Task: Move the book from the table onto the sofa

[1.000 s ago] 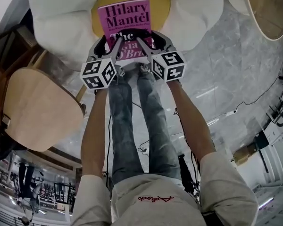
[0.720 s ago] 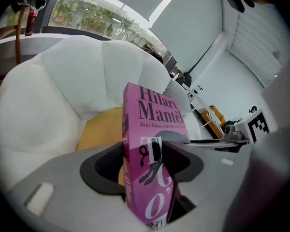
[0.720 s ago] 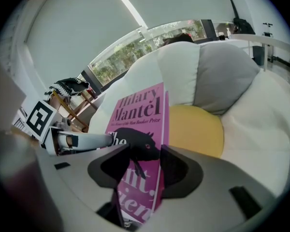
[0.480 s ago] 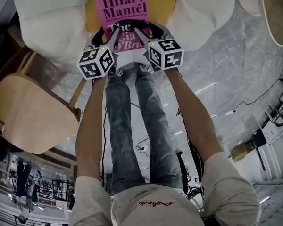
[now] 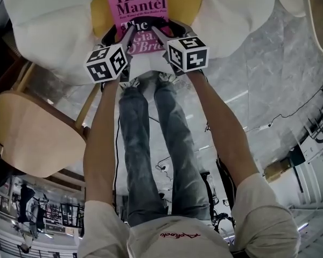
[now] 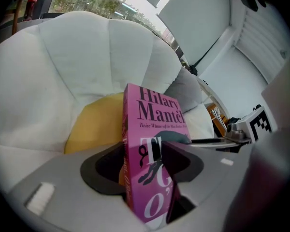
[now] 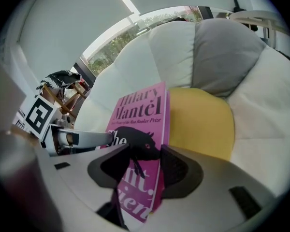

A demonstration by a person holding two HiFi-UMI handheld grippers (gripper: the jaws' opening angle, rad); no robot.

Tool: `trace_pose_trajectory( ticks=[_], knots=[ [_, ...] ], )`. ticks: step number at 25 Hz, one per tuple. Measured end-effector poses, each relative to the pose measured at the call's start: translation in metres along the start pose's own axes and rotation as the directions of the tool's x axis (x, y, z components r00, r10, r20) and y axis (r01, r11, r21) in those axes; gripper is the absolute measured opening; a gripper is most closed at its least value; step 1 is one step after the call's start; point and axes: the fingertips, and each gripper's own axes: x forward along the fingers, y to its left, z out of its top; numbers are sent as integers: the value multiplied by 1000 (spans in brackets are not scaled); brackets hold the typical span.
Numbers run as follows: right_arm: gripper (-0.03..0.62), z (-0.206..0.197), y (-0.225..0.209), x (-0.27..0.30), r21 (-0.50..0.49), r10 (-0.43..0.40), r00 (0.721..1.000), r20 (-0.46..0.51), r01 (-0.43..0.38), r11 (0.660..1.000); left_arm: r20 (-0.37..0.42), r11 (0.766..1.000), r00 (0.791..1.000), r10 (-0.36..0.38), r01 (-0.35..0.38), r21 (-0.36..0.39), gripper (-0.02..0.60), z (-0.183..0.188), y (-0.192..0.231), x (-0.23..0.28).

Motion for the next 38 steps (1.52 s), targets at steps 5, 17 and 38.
trace_pose_trajectory(
  ticks=[5,17,38],
  knots=[
    [204,-5,0,1,-13,-16,1000,-20,15,1000,-13,1000,1000,15,-15,8,249,-2,1,0],
    [204,12,-2,-24,-24,-71,996,50,73,997,43,999,999,29,-31,31,238,15,-5,-22],
    [9,115,75,-139,-114,-54,975,214,80,990,202,992,979,-8,-18,125,9,103,-98,-143]
  ],
)
